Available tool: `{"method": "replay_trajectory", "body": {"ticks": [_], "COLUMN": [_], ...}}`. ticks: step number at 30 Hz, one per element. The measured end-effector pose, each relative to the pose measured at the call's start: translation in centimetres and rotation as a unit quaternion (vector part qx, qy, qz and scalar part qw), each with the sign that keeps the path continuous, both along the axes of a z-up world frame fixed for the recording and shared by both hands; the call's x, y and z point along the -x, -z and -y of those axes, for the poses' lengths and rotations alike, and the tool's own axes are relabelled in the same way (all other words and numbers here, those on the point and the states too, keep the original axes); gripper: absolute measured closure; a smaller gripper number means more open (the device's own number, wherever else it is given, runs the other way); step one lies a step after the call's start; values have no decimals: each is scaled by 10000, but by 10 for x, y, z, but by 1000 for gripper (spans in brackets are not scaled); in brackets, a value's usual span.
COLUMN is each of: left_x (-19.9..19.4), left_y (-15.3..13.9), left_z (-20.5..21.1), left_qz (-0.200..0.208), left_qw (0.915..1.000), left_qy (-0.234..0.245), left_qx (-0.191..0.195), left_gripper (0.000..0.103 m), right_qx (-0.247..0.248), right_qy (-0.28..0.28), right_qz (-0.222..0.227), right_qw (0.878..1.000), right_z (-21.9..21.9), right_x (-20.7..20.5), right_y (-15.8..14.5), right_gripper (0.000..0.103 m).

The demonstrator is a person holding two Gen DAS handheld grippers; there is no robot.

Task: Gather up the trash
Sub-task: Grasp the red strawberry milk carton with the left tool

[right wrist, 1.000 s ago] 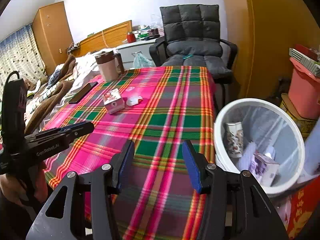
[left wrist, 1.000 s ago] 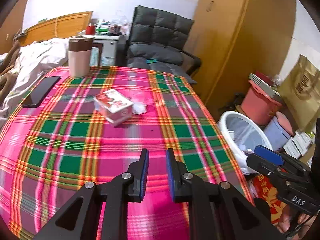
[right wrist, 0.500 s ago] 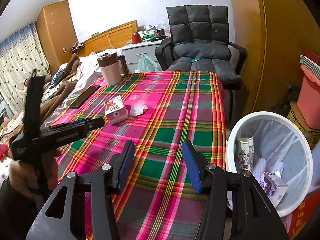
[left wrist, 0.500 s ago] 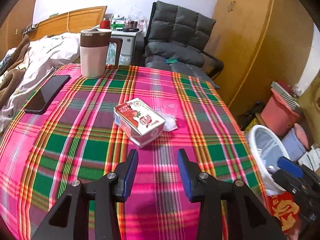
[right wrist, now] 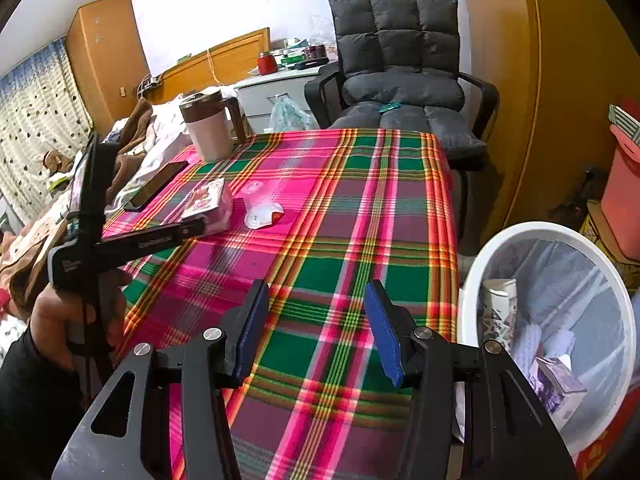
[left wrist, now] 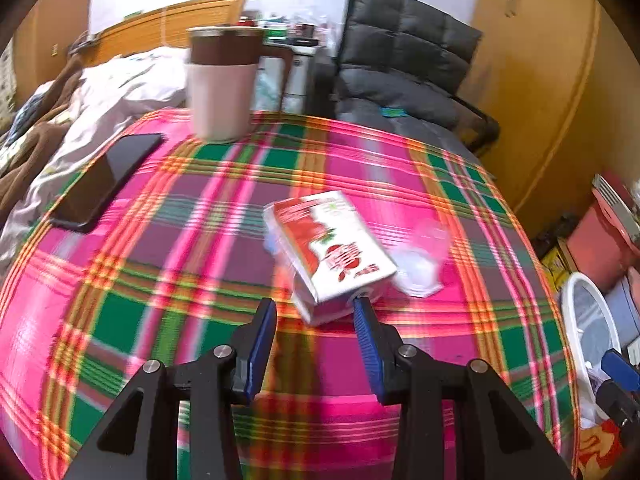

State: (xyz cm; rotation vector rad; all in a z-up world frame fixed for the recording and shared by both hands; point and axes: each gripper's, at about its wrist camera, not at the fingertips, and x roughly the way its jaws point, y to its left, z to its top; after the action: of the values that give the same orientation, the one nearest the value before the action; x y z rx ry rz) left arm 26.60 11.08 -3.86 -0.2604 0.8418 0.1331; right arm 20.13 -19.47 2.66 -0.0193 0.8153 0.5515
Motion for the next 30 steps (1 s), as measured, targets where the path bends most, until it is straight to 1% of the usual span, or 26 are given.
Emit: {"method": "replay_trajectory", "body": {"ticks": [3,5,7,8,9,11,14,16,19,22,23,24,27,30], "left_x": [8,14,15,15,14,7,-8,-17,-25,-29,-29,-29,-22,-10], "left_y": [-1,-6,-11,-13,-14,-16,-13,-9,-6,-2,0,1,1,-2], "left_z": [-19,-24,-19,-15,-11,1,13,14,11,4,1,-1,-6,-11], "left_qz": [26,99,182,226,249,256,215,131,141,125,108,91,125,185], "left_qw": [9997,9995,9995,9995,9994,9994,9996,9999,9999,9998,9998,9998,9997,9994], "left_qy": [-246,-287,-160,-61,0,134,182,60,-80,-115,-131,-153,-180,-204], "left_qx": [52,109,185,226,238,179,70,-3,-30,36,60,76,108,232], "left_gripper": [63,63,56,49,45,43,42,42,42,42,42,46,46,47], "right_qx": [-20,-30,-36,-36,-34,-30,-7,2,21,42,56,76,106,128], "right_qy": [-59,-97,-121,-129,-133,-127,-94,-64,-27,-38,-51,-61,-79,-110], "right_qz": [-16,-20,-22,-19,-17,-20,-23,-29,-57,-79,-80,-81,-84,-84], "right_qw": [10000,9999,9999,9999,9999,9999,10000,10000,10000,10000,9999,9999,9999,9998], "right_z": [-4,-6,-8,-8,-8,-7,-5,-3,-2,-5,-7,-9,-14,-21], "right_x": [-1,-1,0,0,0,0,-1,-2,-5,-7,-7,-7,-7,-8], "right_y": [1,1,1,1,0,1,1,1,3,5,5,5,5,3], "right_gripper": [51,51,51,51,51,51,51,51,51,51,51,51,51,51]}}
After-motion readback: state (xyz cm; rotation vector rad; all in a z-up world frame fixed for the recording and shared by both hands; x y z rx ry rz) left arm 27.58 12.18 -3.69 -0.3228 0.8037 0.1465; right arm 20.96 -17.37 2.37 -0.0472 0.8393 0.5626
